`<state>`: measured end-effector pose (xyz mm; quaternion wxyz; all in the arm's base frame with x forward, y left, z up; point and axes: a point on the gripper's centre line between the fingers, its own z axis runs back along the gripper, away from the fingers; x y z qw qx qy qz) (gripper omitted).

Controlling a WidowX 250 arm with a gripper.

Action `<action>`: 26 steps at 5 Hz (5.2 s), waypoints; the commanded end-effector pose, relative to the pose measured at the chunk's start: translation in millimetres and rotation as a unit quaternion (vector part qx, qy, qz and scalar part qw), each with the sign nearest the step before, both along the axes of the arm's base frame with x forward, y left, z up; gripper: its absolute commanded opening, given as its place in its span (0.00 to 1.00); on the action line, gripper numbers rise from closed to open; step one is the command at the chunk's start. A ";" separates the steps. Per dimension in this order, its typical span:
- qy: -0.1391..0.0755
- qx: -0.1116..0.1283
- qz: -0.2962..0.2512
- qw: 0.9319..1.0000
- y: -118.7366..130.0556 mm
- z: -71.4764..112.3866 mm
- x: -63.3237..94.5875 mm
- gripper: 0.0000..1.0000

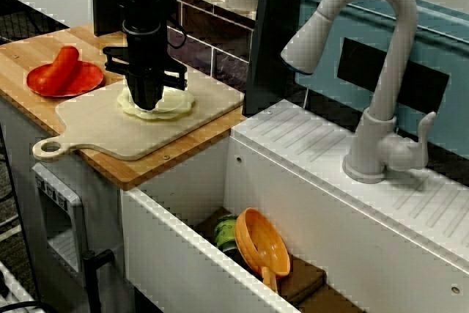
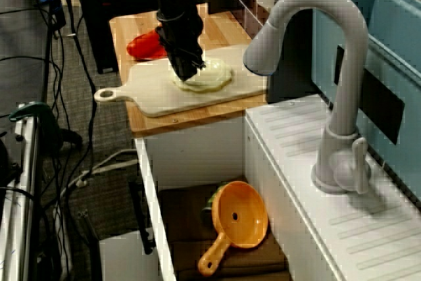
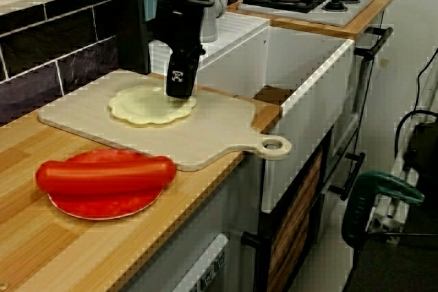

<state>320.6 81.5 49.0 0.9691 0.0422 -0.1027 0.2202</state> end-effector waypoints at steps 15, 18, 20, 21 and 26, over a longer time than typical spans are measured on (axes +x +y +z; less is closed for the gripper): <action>-0.035 -0.004 0.035 0.999 29.5 18.2 59.9 0.00; -0.020 0.000 0.028 0.999 35.9 33.1 27.8 1.00; -0.015 -0.008 0.032 0.999 48.2 45.1 11.0 1.00; -0.013 -0.003 0.035 0.999 61.4 47.4 -0.2 1.00; -0.005 0.045 0.066 0.997 124.8 58.1 -40.6 1.00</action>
